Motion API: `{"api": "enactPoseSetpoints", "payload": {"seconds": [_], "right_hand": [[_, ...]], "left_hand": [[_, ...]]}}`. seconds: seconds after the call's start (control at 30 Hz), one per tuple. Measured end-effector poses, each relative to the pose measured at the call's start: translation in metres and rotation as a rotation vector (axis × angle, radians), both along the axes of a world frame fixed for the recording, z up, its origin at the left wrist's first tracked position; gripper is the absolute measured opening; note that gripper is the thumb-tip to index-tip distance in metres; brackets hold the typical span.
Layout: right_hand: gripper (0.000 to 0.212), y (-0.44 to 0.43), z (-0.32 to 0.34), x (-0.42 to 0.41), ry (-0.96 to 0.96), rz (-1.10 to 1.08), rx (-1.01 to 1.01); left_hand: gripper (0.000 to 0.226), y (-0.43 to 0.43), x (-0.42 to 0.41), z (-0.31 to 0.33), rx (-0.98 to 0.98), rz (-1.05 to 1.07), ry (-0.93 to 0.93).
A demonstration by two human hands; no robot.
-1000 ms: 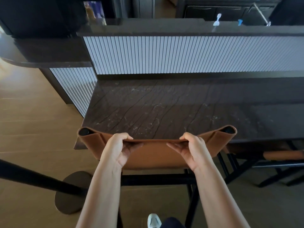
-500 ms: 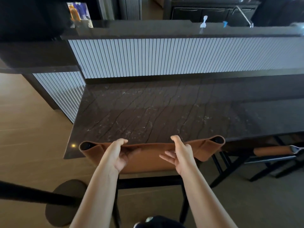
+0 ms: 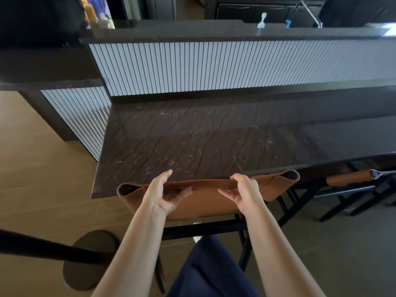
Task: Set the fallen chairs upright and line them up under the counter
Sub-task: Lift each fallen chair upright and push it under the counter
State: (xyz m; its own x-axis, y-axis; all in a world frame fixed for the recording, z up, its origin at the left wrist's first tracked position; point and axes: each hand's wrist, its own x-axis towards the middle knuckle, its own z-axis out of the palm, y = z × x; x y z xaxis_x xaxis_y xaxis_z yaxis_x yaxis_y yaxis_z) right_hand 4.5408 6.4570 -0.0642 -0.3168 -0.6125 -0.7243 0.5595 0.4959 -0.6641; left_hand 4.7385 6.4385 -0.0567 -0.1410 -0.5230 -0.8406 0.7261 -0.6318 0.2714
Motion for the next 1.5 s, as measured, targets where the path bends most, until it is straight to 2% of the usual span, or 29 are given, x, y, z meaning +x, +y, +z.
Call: {"api": "enactPoseSetpoints", "payload": {"seconds": [0.07,0.13,0.37,0.4,0.5,0.73,0.87,1.13,1.5], "right_hand": [[0.030,0.002,0.000,-0.001,-0.008,-0.005,0.003],[0.032,0.006,-0.002,-0.002,-0.005,-0.004,0.017],[0.037,0.011,-0.005,0.001,0.005,-0.020,0.034],[0.037,0.015,-0.007,0.002,0.002,-0.029,0.038],[0.039,0.028,-0.013,0.003,-0.005,-0.058,0.037],[0.038,0.055,-0.024,-0.002,-0.034,-0.071,-0.088],[0.034,0.058,-0.033,0.000,-0.024,-0.060,-0.140],[0.016,0.042,-0.067,0.002,-0.012,-0.048,-0.144],[0.016,0.019,-0.116,-0.018,0.000,-0.088,-0.094]], "left_hand": [[0.025,0.004,0.001,-0.001,-0.003,-0.011,0.018],[0.019,0.009,0.000,-0.004,-0.023,-0.038,0.013],[0.042,0.018,0.005,-0.010,-0.066,-0.057,-0.020],[0.041,0.021,0.006,-0.011,-0.058,-0.064,-0.024],[0.015,0.034,0.006,-0.009,-0.052,-0.071,-0.013],[0.017,0.057,0.003,-0.018,-0.142,-0.075,-0.093],[0.016,0.057,0.009,-0.028,-0.172,-0.093,-0.070],[0.019,0.045,0.013,-0.066,-0.202,-0.104,-0.037],[0.016,0.028,0.000,-0.105,-0.140,-0.142,0.050]]}}
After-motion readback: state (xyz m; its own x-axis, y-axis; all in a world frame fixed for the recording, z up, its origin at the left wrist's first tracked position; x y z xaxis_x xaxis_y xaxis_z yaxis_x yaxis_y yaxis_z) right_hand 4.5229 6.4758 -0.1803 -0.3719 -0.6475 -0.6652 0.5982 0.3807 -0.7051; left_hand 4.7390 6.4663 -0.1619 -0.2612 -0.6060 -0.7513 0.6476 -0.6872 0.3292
